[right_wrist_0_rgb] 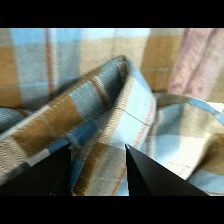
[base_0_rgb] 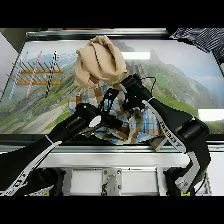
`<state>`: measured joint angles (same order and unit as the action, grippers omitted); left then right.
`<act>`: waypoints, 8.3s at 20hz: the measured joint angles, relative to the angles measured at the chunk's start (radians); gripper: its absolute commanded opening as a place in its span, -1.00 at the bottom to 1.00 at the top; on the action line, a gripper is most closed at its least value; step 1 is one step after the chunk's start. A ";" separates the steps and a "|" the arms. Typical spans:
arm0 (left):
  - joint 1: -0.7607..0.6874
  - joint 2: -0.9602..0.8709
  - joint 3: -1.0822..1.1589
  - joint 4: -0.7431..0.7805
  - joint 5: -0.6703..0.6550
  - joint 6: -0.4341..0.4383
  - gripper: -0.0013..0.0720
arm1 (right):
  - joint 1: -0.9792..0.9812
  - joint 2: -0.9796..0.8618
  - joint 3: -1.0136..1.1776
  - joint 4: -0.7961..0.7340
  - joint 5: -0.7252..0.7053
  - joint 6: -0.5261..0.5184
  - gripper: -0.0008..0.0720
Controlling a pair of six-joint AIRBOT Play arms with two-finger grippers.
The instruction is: Fold the clothes and pants, and hang the long-sleeved shirts on hangers.
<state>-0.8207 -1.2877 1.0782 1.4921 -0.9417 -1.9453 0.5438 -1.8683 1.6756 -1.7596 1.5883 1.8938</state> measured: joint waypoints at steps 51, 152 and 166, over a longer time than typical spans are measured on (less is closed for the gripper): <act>0.055 0.321 -0.150 0.096 -0.100 0.022 -0.93 | 0.157 0.874 -0.450 -0.097 0.009 0.176 -0.94; 0.783 0.447 -0.069 -0.249 -0.702 1.481 -0.94 | 0.164 0.863 -0.577 -0.103 -0.122 0.190 -0.93; 0.586 0.251 -0.232 -0.345 -0.589 1.555 -0.94 | 0.164 0.863 -0.577 -0.103 -0.122 0.190 -0.93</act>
<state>-0.2352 -1.0370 0.8459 1.1469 -1.5307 -0.3908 0.7074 -1.0058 1.0988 -1.8626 1.4658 2.0834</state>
